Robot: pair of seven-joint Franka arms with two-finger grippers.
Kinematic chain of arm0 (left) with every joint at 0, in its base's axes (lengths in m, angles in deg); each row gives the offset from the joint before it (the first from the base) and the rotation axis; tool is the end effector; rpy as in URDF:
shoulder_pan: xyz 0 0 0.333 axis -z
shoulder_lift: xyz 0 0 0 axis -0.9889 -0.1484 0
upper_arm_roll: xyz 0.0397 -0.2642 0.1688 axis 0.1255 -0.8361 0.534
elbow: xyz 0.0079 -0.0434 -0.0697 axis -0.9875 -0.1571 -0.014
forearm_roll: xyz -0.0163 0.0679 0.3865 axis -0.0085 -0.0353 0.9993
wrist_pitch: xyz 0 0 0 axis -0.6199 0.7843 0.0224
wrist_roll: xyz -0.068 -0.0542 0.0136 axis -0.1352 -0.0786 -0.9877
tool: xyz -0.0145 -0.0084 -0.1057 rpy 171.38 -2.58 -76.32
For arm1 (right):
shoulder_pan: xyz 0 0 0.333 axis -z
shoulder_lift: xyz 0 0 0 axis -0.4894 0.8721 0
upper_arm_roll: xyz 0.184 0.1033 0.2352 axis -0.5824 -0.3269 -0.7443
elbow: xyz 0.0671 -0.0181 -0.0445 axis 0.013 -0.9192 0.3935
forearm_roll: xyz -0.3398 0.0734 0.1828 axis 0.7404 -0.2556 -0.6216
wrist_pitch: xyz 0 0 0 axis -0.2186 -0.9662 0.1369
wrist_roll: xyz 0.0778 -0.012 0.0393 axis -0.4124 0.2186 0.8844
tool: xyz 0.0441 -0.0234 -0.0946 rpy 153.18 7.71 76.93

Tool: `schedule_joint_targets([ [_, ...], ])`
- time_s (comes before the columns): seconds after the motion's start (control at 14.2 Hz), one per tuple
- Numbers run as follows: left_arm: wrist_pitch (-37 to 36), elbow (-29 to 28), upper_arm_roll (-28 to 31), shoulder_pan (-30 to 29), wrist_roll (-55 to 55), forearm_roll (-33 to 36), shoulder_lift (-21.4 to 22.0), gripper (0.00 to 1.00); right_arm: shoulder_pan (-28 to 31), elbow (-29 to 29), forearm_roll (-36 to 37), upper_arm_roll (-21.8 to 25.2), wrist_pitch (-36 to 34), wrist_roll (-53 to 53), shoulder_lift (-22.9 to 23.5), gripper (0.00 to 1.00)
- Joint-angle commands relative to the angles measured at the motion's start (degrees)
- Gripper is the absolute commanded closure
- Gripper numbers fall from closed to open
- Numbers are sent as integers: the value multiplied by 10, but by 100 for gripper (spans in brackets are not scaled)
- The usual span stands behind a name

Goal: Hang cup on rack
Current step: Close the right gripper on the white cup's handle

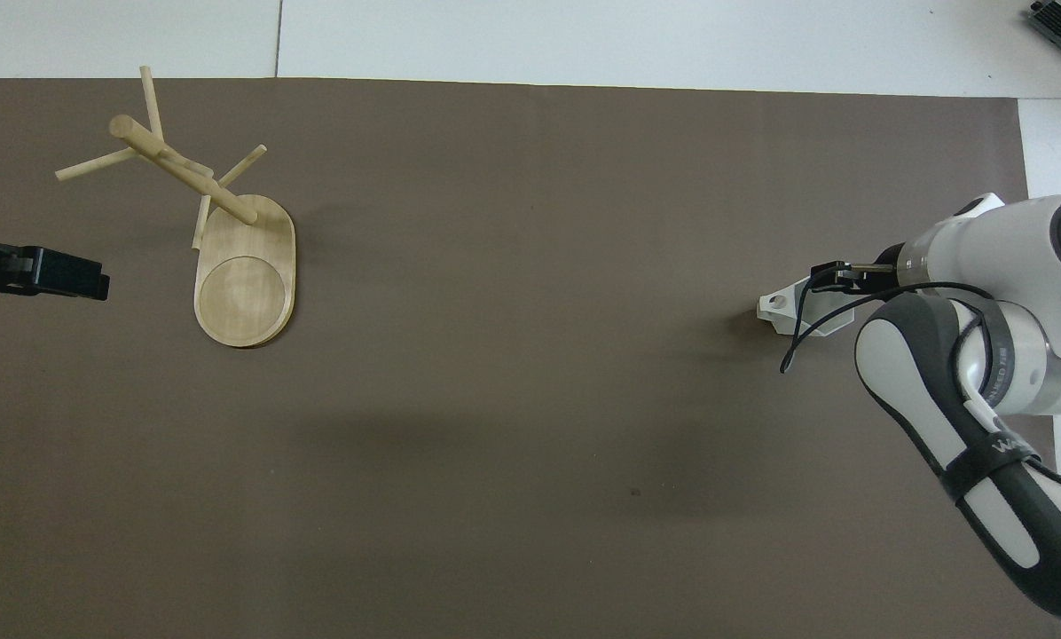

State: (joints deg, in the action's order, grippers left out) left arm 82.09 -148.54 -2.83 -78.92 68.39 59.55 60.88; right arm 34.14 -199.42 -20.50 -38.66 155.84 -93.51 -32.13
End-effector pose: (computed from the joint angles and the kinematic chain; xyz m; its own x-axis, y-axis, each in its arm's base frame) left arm 0.5400 -0.0444 0.6363 0.9895 -0.1339 0.0543 -0.1349 -0.9907 0.0159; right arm 0.5923 -0.0241 0.3752 0.9888 -0.1130 0.0980 -0.1115 -0.9936 -0.0200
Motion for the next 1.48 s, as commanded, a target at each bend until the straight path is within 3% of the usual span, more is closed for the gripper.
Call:
schedule_joint_targets([
  [0.0, -3, -14, -3, -3, -6, 11, 14, 0, 2, -11, 1, -3, 15, -16, -4, 16],
  [0.28, -3, -14, -3, -3, -6, 12, 14, 0, -2, -16, 1, -3, 15, -28, -5, 39],
  [0.63, -3, -14, -3, -3, -6, 12, 14, 0, -2, -16, 1, -4, 14, -27, -5, 98],
  [1.06, -3, -14, -3, -3, -6, 12, 14, 0, -4, -7, 1, -4, 10, -26, -2, 100],
  [1.41, -3, -14, -3, -3, -6, 12, 14, 0, -3, 38, 1, -17, -34, -21, -1, 100],
])
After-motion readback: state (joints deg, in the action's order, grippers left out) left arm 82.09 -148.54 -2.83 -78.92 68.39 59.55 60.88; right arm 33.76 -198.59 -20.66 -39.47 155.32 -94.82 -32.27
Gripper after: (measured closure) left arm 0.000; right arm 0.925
